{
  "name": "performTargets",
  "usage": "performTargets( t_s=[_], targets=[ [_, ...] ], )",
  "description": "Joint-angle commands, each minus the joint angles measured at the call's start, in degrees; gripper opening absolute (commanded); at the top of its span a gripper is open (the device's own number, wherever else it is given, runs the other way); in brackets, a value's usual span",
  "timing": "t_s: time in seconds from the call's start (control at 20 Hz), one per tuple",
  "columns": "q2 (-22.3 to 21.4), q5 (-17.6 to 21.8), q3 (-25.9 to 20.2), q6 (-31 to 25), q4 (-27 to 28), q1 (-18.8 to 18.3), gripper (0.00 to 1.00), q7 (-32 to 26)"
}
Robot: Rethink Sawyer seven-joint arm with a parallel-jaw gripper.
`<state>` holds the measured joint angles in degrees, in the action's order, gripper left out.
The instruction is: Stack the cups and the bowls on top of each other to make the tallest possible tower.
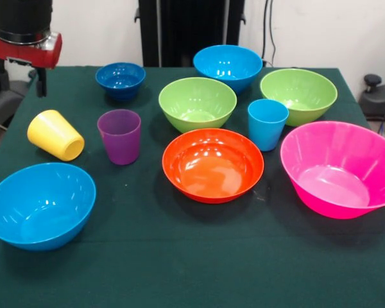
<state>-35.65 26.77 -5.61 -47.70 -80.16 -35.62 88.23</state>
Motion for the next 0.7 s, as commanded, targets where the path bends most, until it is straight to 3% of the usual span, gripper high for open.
performTargets(
  t_s=[0.05,0.7],
  targets=[
    [0.7,1.2,-4.1,-0.6,-3.7,-0.5,1.00,-5.8],
    [0.1,2.4,-3.7,0.2,-4.4,-0.6,1.00,-5.6]
  ],
)
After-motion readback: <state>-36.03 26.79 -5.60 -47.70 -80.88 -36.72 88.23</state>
